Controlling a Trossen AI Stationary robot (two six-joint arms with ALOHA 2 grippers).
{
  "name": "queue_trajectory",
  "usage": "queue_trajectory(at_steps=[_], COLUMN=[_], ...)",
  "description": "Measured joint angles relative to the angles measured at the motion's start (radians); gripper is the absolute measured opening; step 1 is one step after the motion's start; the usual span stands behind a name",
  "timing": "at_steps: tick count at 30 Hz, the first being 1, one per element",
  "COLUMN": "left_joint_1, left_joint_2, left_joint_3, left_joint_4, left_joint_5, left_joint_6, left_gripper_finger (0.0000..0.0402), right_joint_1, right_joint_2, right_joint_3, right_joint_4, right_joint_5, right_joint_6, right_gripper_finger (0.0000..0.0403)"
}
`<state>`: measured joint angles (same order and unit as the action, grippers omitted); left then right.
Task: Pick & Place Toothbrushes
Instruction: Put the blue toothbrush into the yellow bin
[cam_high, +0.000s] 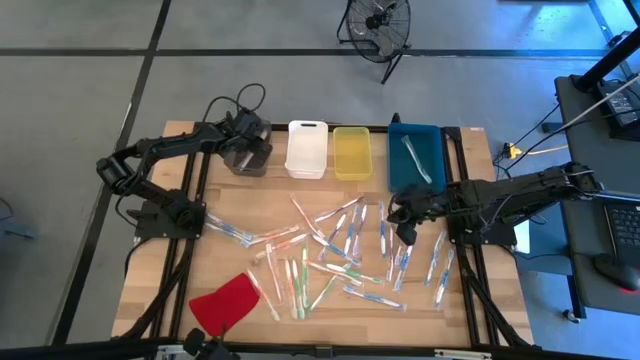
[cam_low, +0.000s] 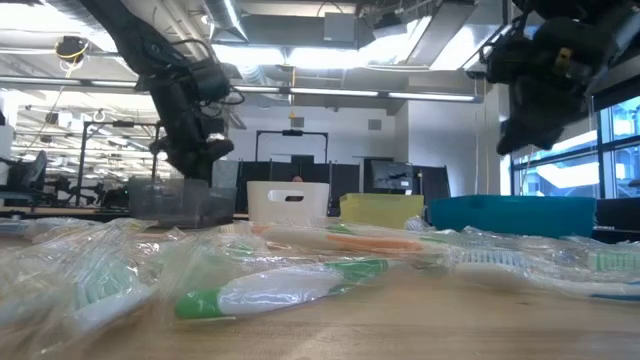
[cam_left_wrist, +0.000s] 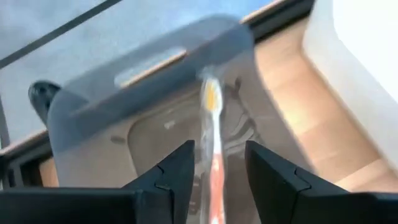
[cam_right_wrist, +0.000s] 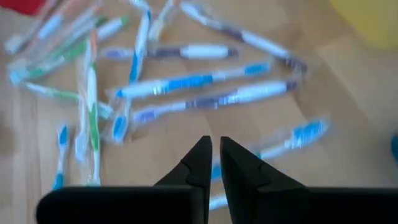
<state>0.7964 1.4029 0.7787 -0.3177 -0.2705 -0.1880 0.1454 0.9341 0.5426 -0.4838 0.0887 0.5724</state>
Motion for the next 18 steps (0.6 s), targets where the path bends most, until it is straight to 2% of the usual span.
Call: queue_trajectory(at_steps=[7,18], left_joint_1=[-0.024,-0.107], left_joint_2=[0.000,-0.001], left_joint_3=[0.076,0.157], left_joint_4=[-0.003,-0.118], left_joint_5=[0.065,0.061], left_joint_6=[0.017,0.037], left_gripper_finger=[0.0130,0.0128], right_joint_1=[0.066,0.160], right_joint_2=[0.000,0.000], right_joint_3=[0.000,0.000], right_joint_4=[-0.105,-0.055], right_joint_5=[0.000,0.007], right_joint_6=[0.049,0.201], right_gripper_finger=[0.0022,0.0009])
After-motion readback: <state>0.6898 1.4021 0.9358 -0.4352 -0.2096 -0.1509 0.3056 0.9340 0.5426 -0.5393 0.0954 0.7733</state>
